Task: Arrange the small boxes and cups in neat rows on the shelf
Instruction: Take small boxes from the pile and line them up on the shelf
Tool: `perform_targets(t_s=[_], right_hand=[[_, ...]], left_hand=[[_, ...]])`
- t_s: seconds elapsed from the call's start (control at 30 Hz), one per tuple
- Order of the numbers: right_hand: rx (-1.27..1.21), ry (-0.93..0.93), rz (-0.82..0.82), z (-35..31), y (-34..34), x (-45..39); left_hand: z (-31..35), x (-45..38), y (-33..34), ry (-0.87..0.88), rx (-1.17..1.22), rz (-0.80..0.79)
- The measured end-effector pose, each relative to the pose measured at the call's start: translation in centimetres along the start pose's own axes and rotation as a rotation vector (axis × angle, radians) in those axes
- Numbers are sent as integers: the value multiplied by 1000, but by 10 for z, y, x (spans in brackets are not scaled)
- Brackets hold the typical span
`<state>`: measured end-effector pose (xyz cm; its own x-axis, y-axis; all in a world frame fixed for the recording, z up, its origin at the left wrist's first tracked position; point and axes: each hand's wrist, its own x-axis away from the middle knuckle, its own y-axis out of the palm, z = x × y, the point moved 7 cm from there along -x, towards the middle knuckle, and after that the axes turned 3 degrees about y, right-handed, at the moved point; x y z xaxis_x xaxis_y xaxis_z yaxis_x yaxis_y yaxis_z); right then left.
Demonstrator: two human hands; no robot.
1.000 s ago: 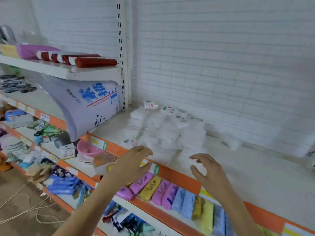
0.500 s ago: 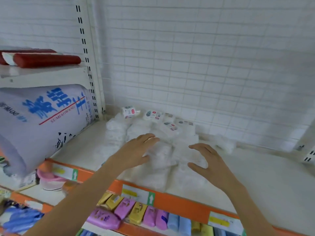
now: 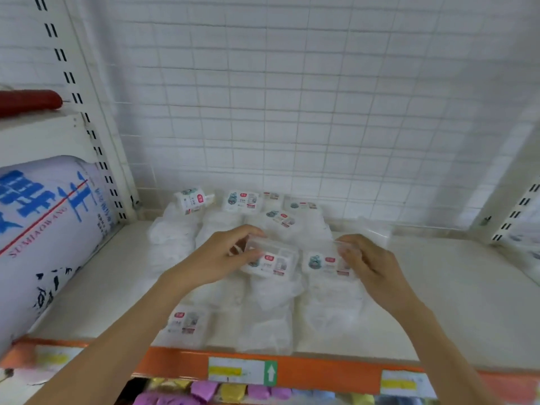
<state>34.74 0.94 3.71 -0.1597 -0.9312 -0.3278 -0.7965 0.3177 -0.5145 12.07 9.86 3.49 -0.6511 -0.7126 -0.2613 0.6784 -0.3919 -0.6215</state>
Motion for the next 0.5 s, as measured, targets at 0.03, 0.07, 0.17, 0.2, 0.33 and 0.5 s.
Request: perform_targets(t_s=[0.03,0.07,0.17,0.2,0.33,0.5], right_hand=[[-11,39,22,2,0,0],[-21,76,39,5,2,1],[-4,180,64,17,5,3],[-9,211,73,21,5,4],[-30,267,28,28,4,9],[43,246,-58,26,7,19]], left_hand=[[-1,-2,0,-10,49,2],[-2,-3,1,-21,90,3],[-9,-5,12,-65,148,-19],[-10,-5,17,-71,144,-24],[-8,-1,25,-47,183,12],[-10,10,36,-2,67,-216]])
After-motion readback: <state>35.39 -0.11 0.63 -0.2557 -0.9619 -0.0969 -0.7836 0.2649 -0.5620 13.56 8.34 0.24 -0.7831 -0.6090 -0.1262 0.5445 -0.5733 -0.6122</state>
